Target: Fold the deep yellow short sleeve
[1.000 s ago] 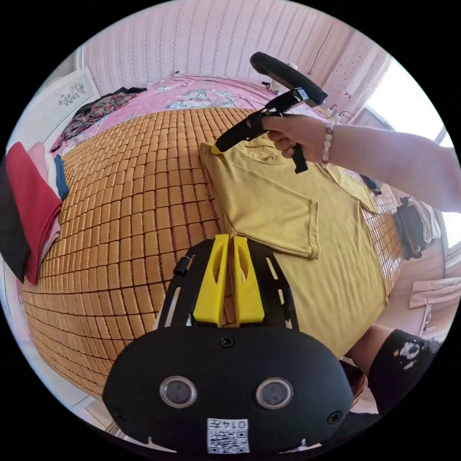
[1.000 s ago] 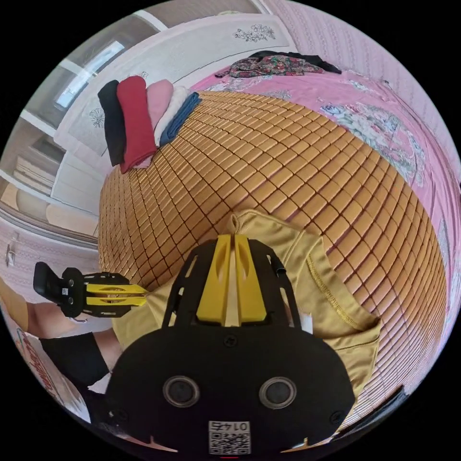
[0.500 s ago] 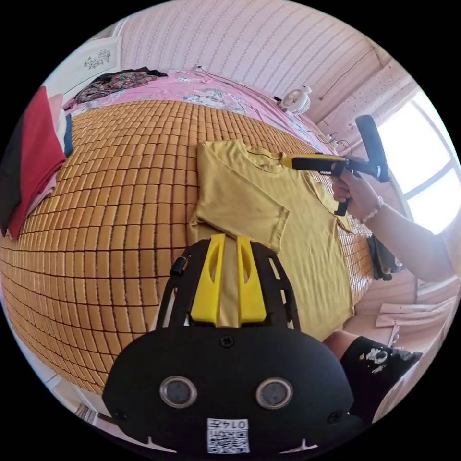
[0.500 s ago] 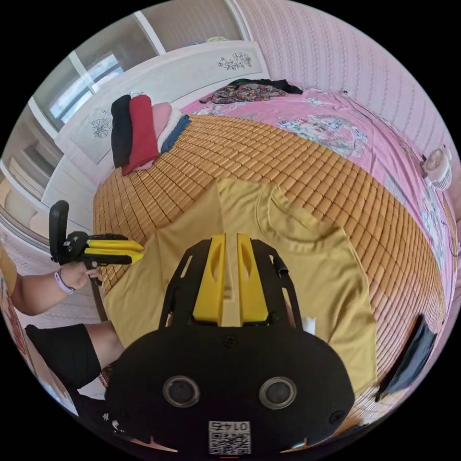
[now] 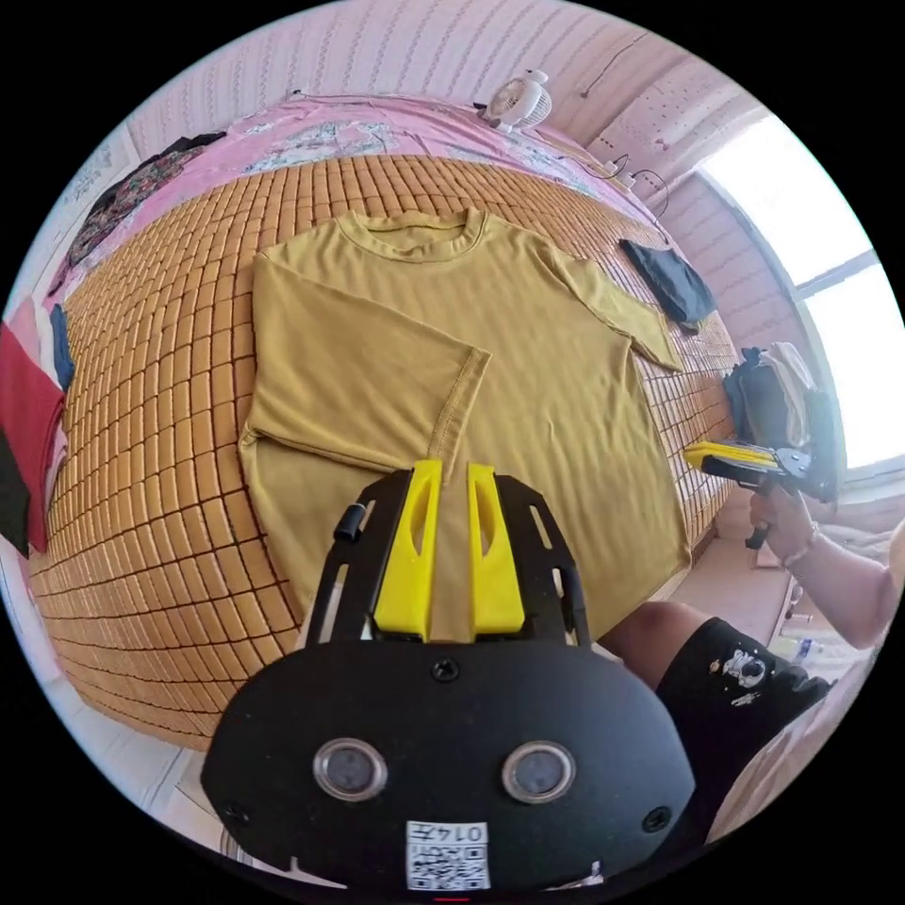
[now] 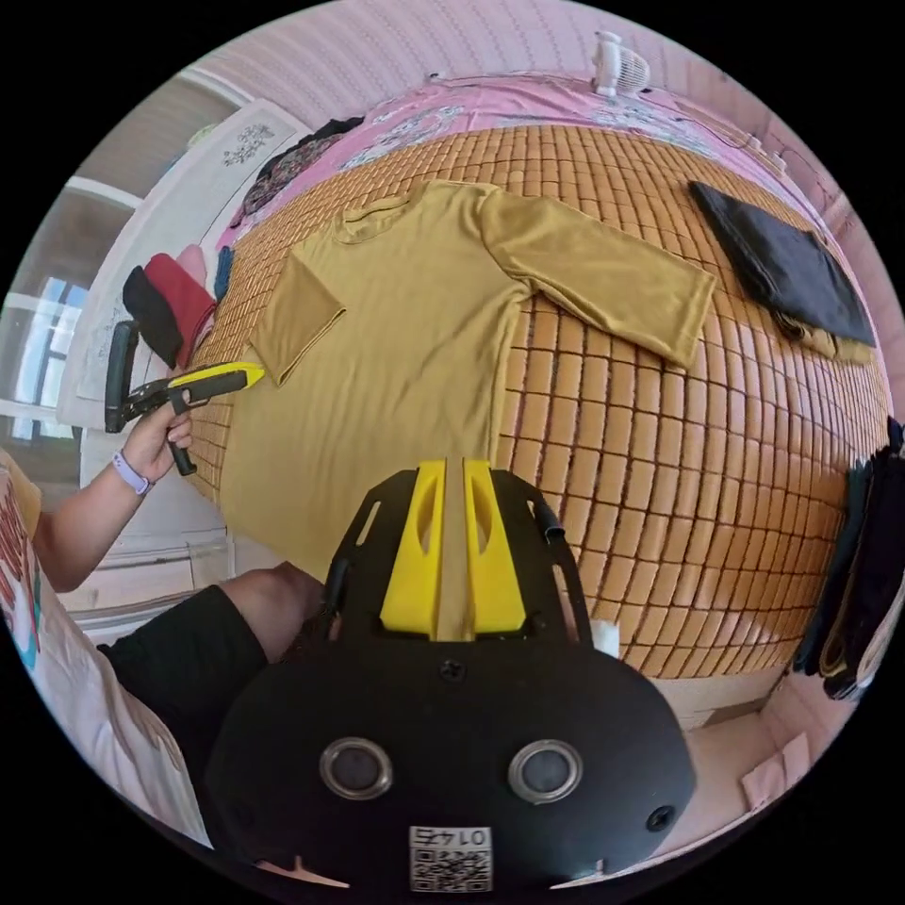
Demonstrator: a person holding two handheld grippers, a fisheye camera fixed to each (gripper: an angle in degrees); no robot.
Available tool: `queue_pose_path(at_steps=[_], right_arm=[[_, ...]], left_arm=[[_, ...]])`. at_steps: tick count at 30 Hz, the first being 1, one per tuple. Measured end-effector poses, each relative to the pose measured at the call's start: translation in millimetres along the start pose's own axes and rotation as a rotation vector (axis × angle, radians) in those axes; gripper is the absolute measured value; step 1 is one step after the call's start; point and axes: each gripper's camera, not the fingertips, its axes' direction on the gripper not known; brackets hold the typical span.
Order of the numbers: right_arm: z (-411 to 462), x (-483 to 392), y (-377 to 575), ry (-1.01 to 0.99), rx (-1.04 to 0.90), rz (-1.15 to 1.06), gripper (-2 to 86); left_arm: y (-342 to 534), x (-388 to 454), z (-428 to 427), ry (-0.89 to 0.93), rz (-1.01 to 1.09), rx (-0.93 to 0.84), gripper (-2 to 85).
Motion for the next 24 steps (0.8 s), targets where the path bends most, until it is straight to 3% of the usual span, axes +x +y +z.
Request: queue_pose_path(at_steps=[6, 12, 19, 24], right_arm=[[-30, 65, 20, 0.046, 0.221, 0.209, 5.4], [-25, 128, 20, 0.124, 0.331, 0.367, 9.5], [-19, 157, 26, 0.092, 0.349, 0.392, 5.5], [-18, 165, 43, 0.059, 0.391, 0.378, 2.0]], left_arm=[[-80, 75, -22, 0.004, 0.234, 0.06, 4.8], [-213, 198, 44, 0.168, 0.511, 0.052, 6.7], [-310, 329, 120, 0.239, 0.65, 0.009, 8.4], [-322, 367, 169, 0.029, 0.75, -0.082, 5.0]])
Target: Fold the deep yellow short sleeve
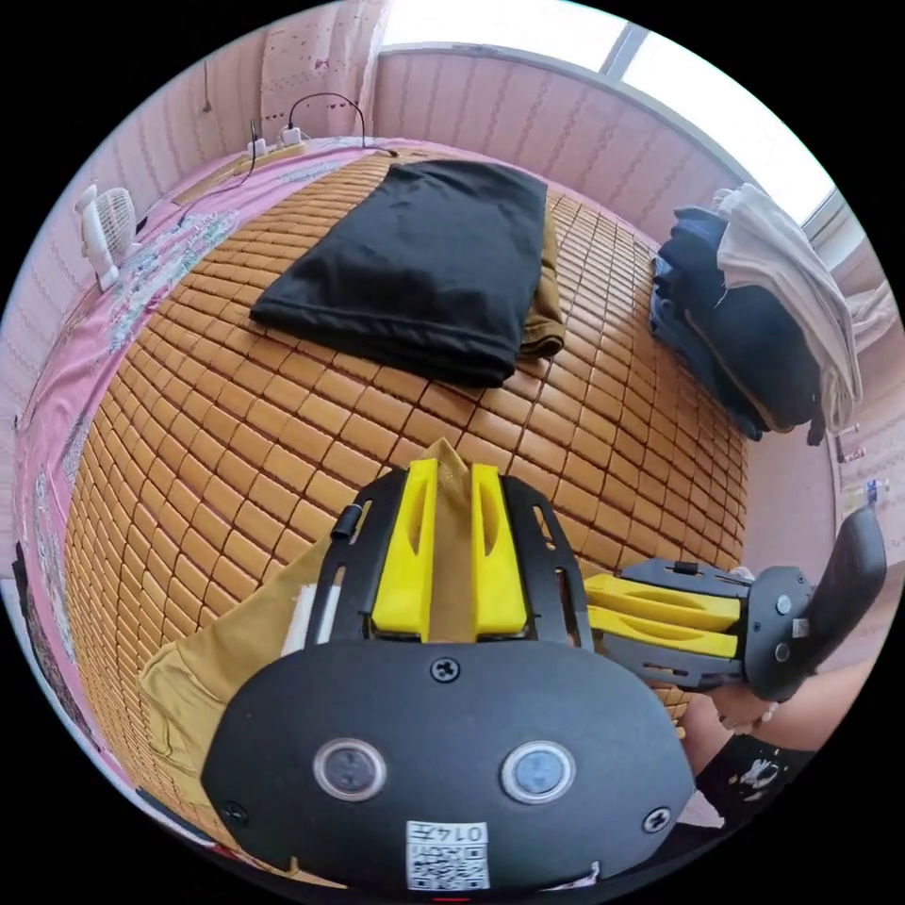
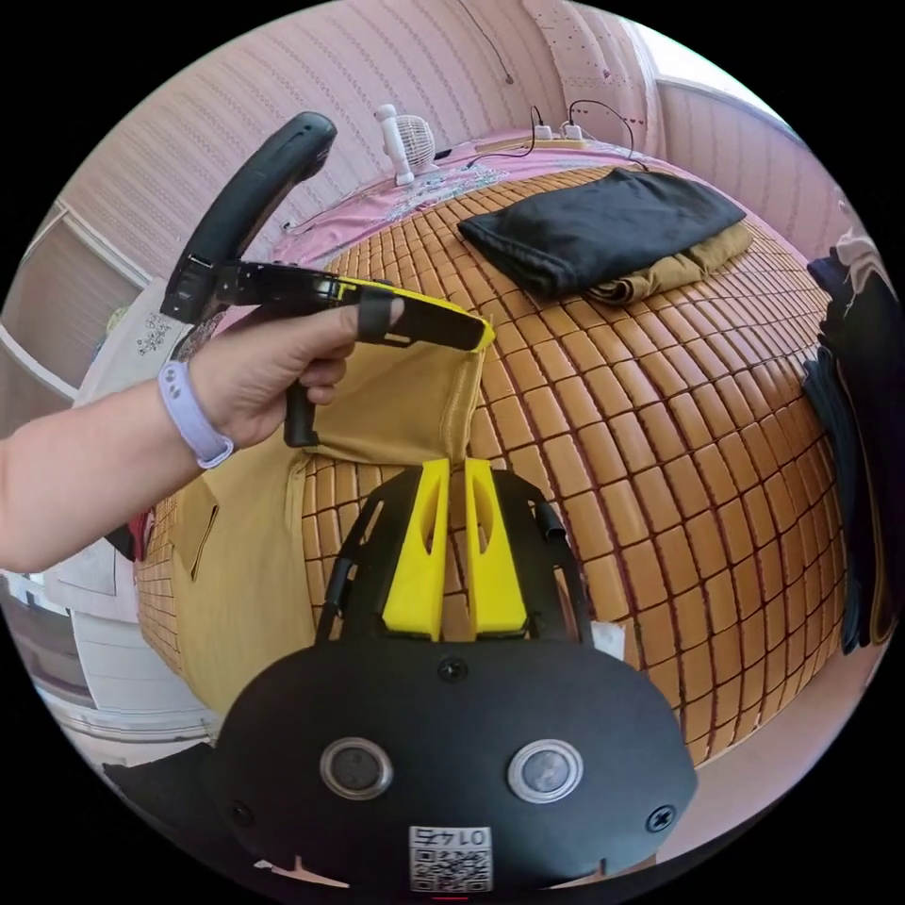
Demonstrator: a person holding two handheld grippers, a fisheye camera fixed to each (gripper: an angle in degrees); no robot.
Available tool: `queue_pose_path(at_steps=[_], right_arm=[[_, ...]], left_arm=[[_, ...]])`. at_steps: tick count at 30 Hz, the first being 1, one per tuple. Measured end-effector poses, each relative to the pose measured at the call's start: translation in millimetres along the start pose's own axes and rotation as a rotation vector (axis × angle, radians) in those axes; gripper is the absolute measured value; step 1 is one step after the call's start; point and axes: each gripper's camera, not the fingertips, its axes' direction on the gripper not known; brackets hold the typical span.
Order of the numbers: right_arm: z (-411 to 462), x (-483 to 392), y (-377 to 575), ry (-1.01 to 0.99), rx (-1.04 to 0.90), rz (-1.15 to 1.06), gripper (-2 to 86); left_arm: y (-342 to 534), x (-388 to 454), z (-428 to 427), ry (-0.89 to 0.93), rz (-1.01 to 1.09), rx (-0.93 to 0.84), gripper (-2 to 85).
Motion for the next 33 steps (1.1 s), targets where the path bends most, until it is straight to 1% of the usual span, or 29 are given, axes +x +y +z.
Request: queue_pose_path(at_steps=[1, 3, 5, 6, 8, 9, 11, 12, 13, 14, 15, 16, 17, 18, 20, 21, 23, 26, 27, 30, 32, 33], right_arm=[[0, 1, 2, 0.01, 0.006, -0.025, 1.2], [0, 2, 0, 0.005, -0.015, -0.075, 0.7], [-2, 8, -7, -0.051, -0.035, -0.089, 0.3], [-5, 10, -9, -0.071, -0.028, -0.083, 0.3], [-18, 14, -19, -0.21, 0.014, -0.057, 0.3], [-22, 13, -22, -0.245, 0.019, -0.064, 0.4], [-42, -6, -30, -0.368, 0.057, -0.16, 0.9], [-48, -13, -31, -0.41, 0.062, -0.199, 1.1], [-57, -30, -31, -0.52, 0.049, -0.302, 1.8], [-63, -49, -27, -0.635, 0.013, -0.43, 3.3], [-64, -59, -23, -0.663, -0.007, -0.472, 4.5], [-60, -77, -16, -0.68, -0.049, -0.535, 6.3], [-50, -91, -8, -0.681, -0.112, -0.576, 7.5], [-43, -97, -6, -0.679, -0.15, -0.584, 7.7], [-16, -112, -2, -0.681, -0.275, -0.573, 8.0], [-10, -114, -3, -0.676, -0.285, -0.568, 8.0], [7, -122, -15, -0.6, -0.284, -0.527, 7.6], [27, -129, -43, -0.452, -0.252, -0.423, 7.6], [30, -131, -49, -0.43, -0.234, -0.403, 7.7], [51, -146, -82, -0.31, -0.155, -0.341, 8.9], [74, -166, -110, -0.231, -0.129, -0.367, 9.9], [79, -173, -116, -0.22, -0.123, -0.387, 10.1]], left_arm=[[-1, -2, -2, -0.025, 0.005, 0.011, 4.1], [-4, -10, -1, 0.015, -0.02, -0.031, 1.5], [2, -21, -6, 0.032, -0.049, -0.046, -0.3], [7, -24, -12, 0.03, -0.057, -0.028, -0.4], [39, -42, -51, 0.033, -0.1, 0.092, -0.7], [51, -47, -65, 0.041, -0.114, 0.125, -0.7], [117, -71, -125, 0.083, -0.178, 0.258, -0.4], [137, -77, -141, 0.094, -0.198, 0.283, -0.3], [180, -87, -168, 0.111, -0.241, 0.311, 0.2], [225, -96, -188, 0.109, -0.297, 0.305, 0.9], [247, -100, -194, 0.097, -0.342, 0.281, 2.4], [291, -106, -200, 0.085, -0.422, 0.218, 5.5], [333, -112, -200, 0.103, -0.501, 0.172, 6.9], [353, -114, -199, 0.116, -0.535, 0.158, 7.7], [427, -123, -192, 0.172, -0.676, 0.13, 9.6], [442, -124, -192, 0.174, -0.694, 0.138, 9.7], [489, -127, -192, 0.183, -0.753, 0.184, 9.7], [521, -130, -189, 0.157, -0.78, 0.193, 9.1], [526, -131, -189, 0.148, -0.777, 0.201, 9.0], [555, -138, -192, 0.03, -0.801, 0.26, 8.8], [582, -157, -192, -0.064, -0.857, 0.306, 9.4], [588, -164, -191, -0.078, -0.871, 0.314, 9.5]])
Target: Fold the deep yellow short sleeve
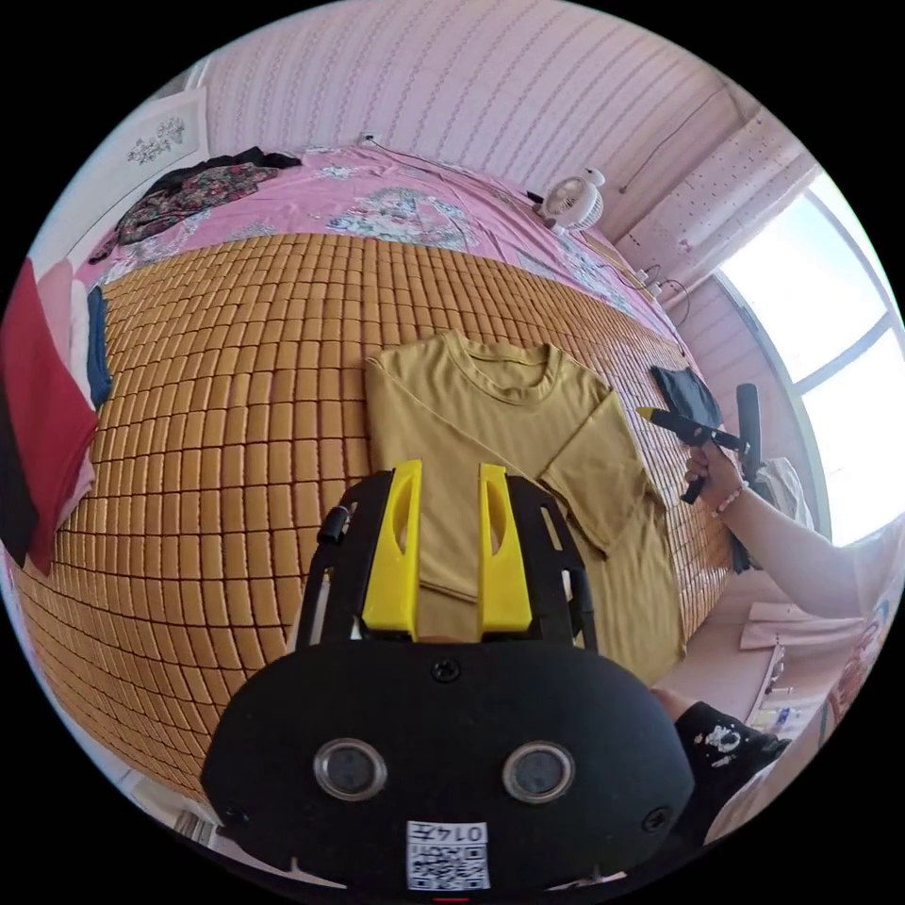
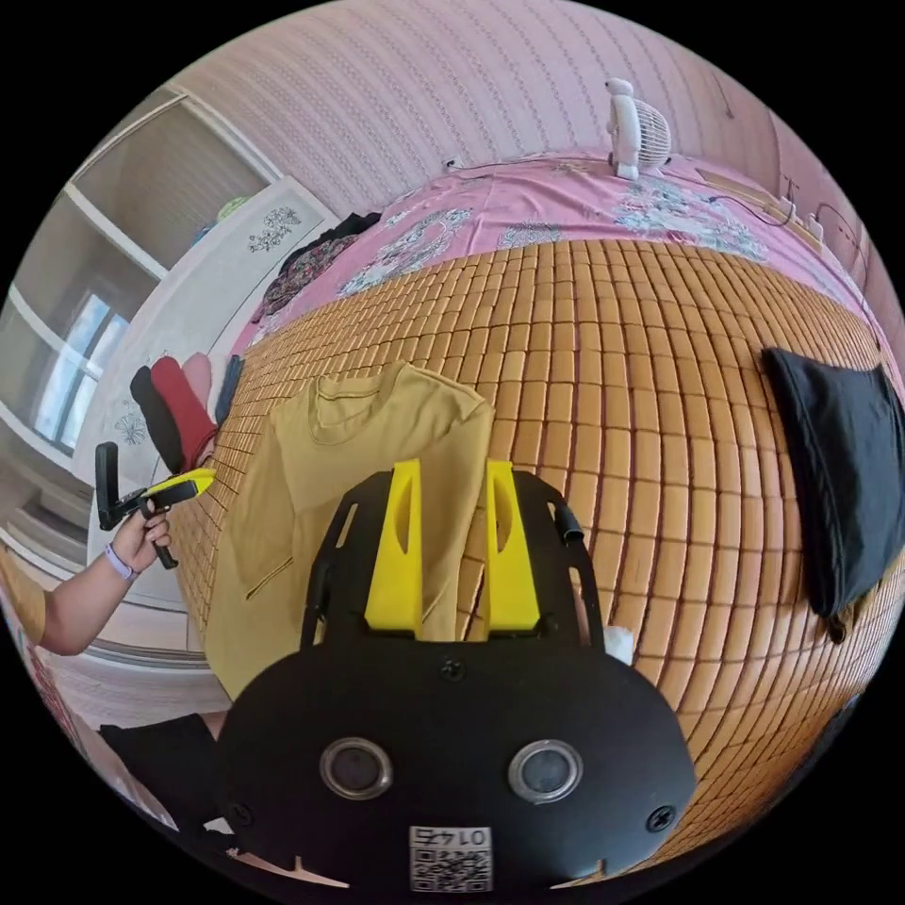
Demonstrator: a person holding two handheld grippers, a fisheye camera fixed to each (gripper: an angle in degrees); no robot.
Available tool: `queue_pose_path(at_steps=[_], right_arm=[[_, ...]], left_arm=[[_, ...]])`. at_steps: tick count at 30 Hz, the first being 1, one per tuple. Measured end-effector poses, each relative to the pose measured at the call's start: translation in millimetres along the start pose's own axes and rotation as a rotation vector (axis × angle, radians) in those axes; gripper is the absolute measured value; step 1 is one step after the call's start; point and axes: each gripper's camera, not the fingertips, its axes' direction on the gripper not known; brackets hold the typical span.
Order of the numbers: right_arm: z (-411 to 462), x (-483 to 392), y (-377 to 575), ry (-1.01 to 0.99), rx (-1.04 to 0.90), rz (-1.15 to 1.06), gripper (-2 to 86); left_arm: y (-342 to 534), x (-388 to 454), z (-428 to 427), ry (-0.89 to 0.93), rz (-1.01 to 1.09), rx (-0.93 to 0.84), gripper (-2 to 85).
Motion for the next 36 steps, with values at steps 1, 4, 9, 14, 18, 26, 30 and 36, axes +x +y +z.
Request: queue_pose_path(at_steps=[1, 4, 9, 14, 18, 26, 30, 36], right_arm=[[11, -7, -15, 0.034, -0.01, -0.055, 10.3], [42, -20, -43, 0.104, -0.097, -0.106, 10.3], [60, -42, -62, 0.144, -0.129, -0.139, 4.3], [63, -62, -81, 0.235, -0.224, -0.241, 0.3], [45, -67, -102, 0.24, -0.201, -0.284, -0.2], [-51, -83, -127, 0.151, 0.011, -0.323, 0.0], [-106, -88, -83, 0.041, 0.076, -0.314, 0.4], [-144, -101, 66, -0.121, -0.114, -0.3, 4.1]], left_arm=[[-4, -18, 3, -0.011, -0.027, 0.012, 9.7], [-19, -52, 17, -0.093, -0.068, 0.023, 10.5], [-39, -67, 37, -0.101, -0.072, 0.064, 11.1], [-57, -47, 67, -0.23, 0.11, -0.111, 0.7], [-74, -40, 63, -0.247, 0.165, -0.136, -0.6], [-84, -23, -18, -0.109, 0.258, 0.16, -0.9], [-34, -17, -61, -0.033, 0.328, 0.199, -0.8], [136, -18, -80, 0.052, 0.292, 0.057, 0.0]])
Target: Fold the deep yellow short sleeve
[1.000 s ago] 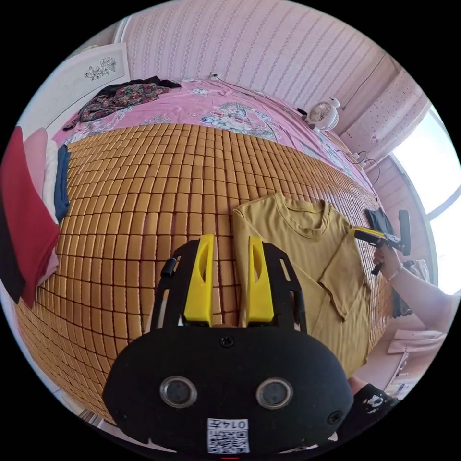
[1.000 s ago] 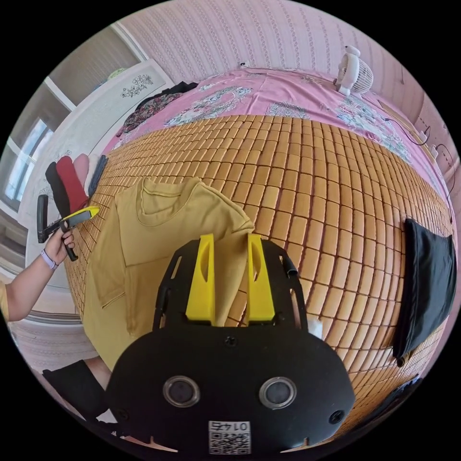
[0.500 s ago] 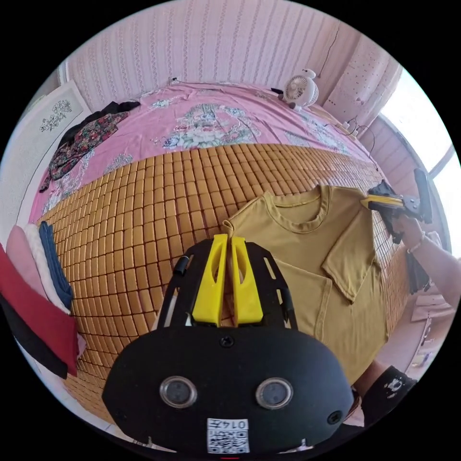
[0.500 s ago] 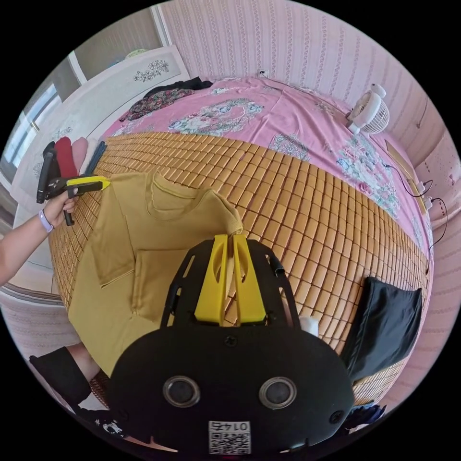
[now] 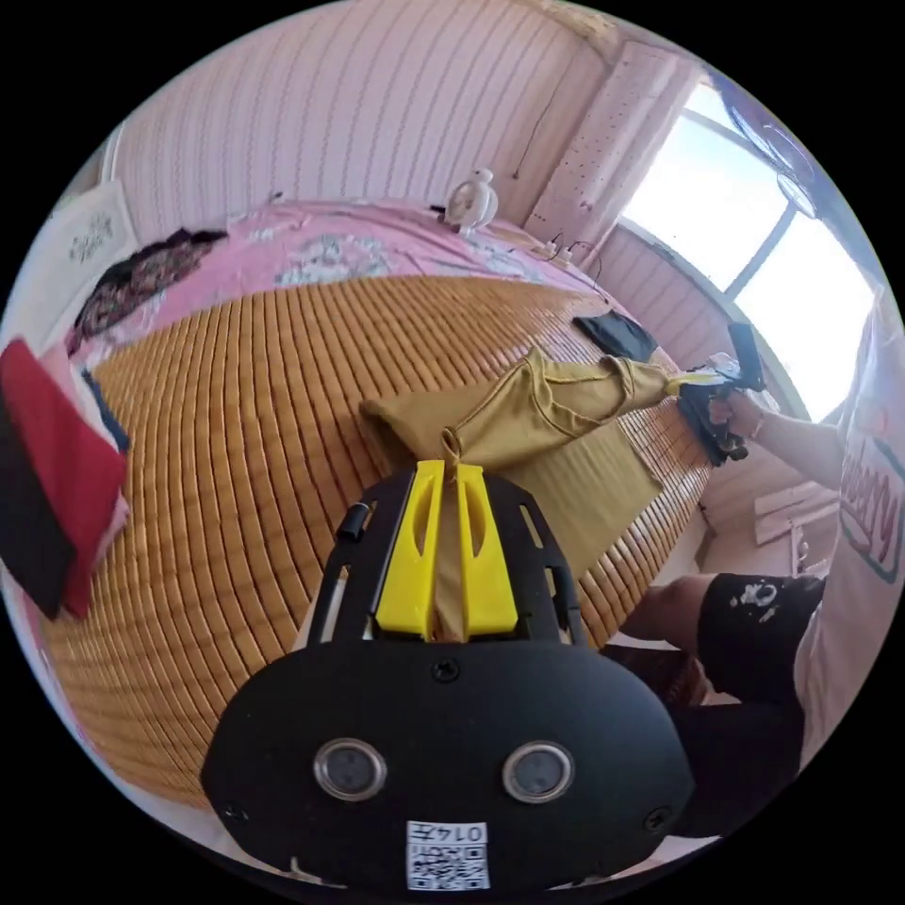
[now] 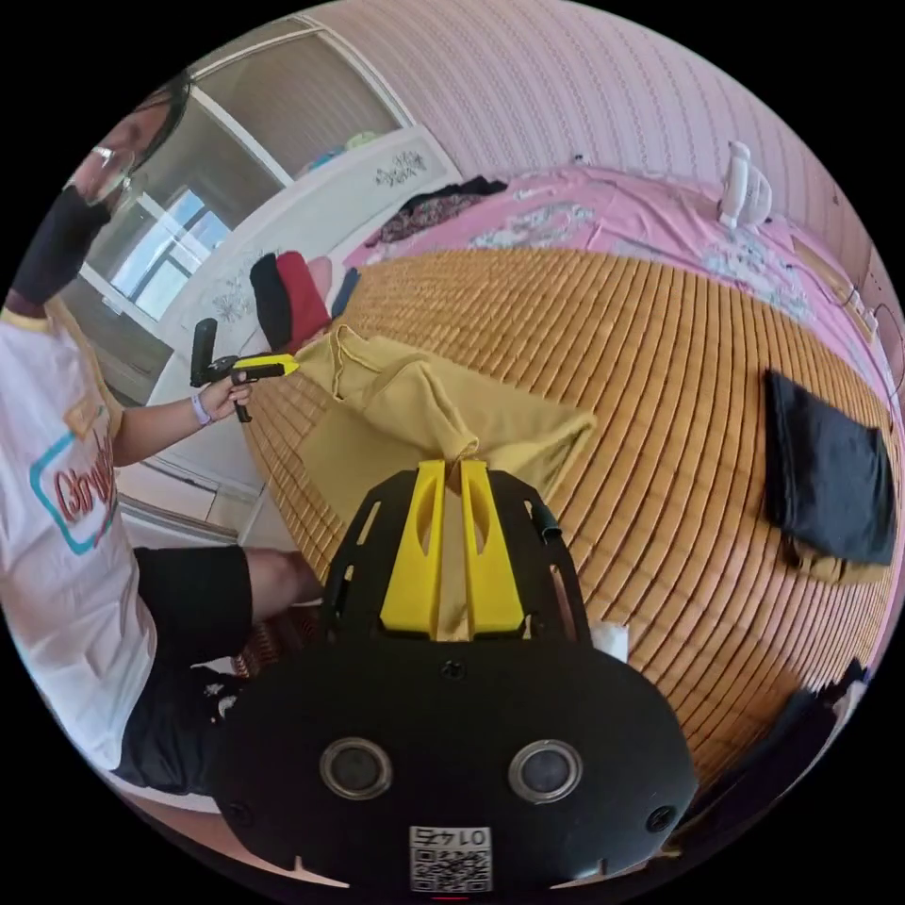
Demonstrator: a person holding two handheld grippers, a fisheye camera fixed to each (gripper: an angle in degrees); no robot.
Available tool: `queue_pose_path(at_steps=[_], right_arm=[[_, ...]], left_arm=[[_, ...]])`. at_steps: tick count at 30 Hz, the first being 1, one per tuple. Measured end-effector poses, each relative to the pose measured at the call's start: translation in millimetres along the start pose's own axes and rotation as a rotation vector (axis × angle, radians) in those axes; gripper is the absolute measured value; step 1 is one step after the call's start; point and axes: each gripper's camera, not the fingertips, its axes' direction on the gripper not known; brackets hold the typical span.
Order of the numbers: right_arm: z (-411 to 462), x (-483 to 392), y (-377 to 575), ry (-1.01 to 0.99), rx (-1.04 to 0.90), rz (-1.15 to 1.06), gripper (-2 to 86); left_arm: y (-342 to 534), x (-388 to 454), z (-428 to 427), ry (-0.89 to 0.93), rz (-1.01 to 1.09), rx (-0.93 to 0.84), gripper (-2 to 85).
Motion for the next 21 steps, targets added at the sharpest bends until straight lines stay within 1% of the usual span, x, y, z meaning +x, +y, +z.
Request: queue_pose_path(at_steps=[2, 4, 6, 8, 13, 15, 17, 18, 19, 20, 21], right_arm=[[22, -12, 61, 0.05, -0.148, 0.1, 6.5], [33, -18, 91, 0.085, -0.228, 0.178, 6.7], [35, -25, 105, 0.105, -0.259, 0.235, 6.2], [31, -41, 104, 0.121, -0.239, 0.239, 5.8], [39, -68, 85, 0.17, -0.253, 0.2, 5.2], [46, -74, 79, 0.211, -0.276, 0.207, 5.1], [53, -77, 75, 0.309, -0.299, 0.23, 4.1], [55, -78, 75, 0.325, -0.305, 0.231, 3.7], [64, -79, 77, 0.343, -0.35, 0.232, 2.8], [78, -77, 81, 0.352, -0.442, 0.243, 1.9], [78, -79, 82, 0.333, -0.426, 0.235, 1.6]], left_arm=[[64, 7, 14, 0.043, -0.186, -0.136, 0.1], [95, 15, 20, 0.025, -0.268, -0.203, 0.0], [109, 23, 23, -0.009, -0.293, -0.258, -0.3], [110, 33, 22, -0.015, -0.322, -0.264, -0.8], [98, 61, 27, 0.006, -0.282, -0.23, -1.0], [94, 71, 34, -0.044, -0.259, -0.241, -1.0], [96, 82, 44, -0.138, -0.236, -0.262, -1.0], [97, 83, 48, -0.164, -0.236, -0.271, -1.0], [100, 86, 56, -0.199, -0.234, -0.303, -1.0], [105, 89, 66, -0.225, -0.22, -0.356, -1.0], [108, 90, 71, -0.245, -0.218, -0.377, -1.0]])
